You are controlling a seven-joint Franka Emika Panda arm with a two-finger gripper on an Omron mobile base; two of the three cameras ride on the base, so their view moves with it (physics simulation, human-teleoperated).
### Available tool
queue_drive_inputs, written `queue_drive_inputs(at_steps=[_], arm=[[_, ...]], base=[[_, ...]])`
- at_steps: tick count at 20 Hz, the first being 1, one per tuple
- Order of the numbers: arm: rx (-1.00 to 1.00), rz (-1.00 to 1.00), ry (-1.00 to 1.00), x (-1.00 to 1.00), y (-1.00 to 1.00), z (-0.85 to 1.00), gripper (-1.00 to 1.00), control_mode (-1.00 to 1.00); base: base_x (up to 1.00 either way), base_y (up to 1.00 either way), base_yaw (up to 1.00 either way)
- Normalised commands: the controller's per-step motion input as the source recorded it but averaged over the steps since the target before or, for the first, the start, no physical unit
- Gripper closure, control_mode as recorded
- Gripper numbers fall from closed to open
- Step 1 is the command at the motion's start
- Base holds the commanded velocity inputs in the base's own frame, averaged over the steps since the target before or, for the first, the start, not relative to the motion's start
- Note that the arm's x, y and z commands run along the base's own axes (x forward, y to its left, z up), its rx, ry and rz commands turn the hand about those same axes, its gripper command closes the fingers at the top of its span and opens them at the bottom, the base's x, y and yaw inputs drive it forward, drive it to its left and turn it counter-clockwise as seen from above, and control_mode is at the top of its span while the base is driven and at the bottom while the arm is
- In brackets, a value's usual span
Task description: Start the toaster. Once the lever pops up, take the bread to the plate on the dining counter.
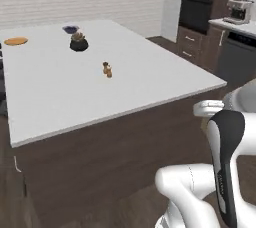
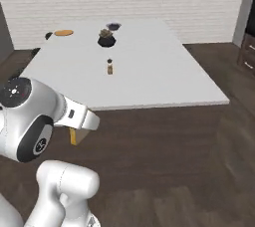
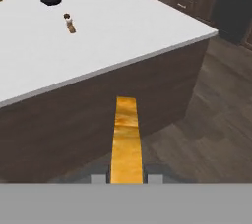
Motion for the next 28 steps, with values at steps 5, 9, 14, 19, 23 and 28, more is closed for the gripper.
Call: queue_drive_inputs(at_steps=[5, 9, 14, 19, 23, 28], arm=[[0.00, 0.00, 0.00, 0.00, 0.00, 0.00, 1.00, 1.00], [0.00, 0.00, 0.00, 0.00, 0.00, 0.00, 1.00, 1.00], [0.00, 0.00, 0.00, 0.00, 0.00, 0.00, 1.00, 1.00], [0.00, 0.00, 0.00, 0.00, 0.00, 0.00, 1.00, 1.00], [0.00, 0.00, 0.00, 0.00, 0.00, 0.00, 1.00, 1.00], [0.00, 0.00, 0.00, 0.00, 0.00, 0.00, 1.00, 1.00]], base=[[0.13, 0.80, 0.59], [0.61, 1.00, 0.01], [0.70, 1.00, 0.00], [0.67, 1.00, 0.00], [0.26, 1.00, 0.00], [0.22, 1.00, 0.00]])
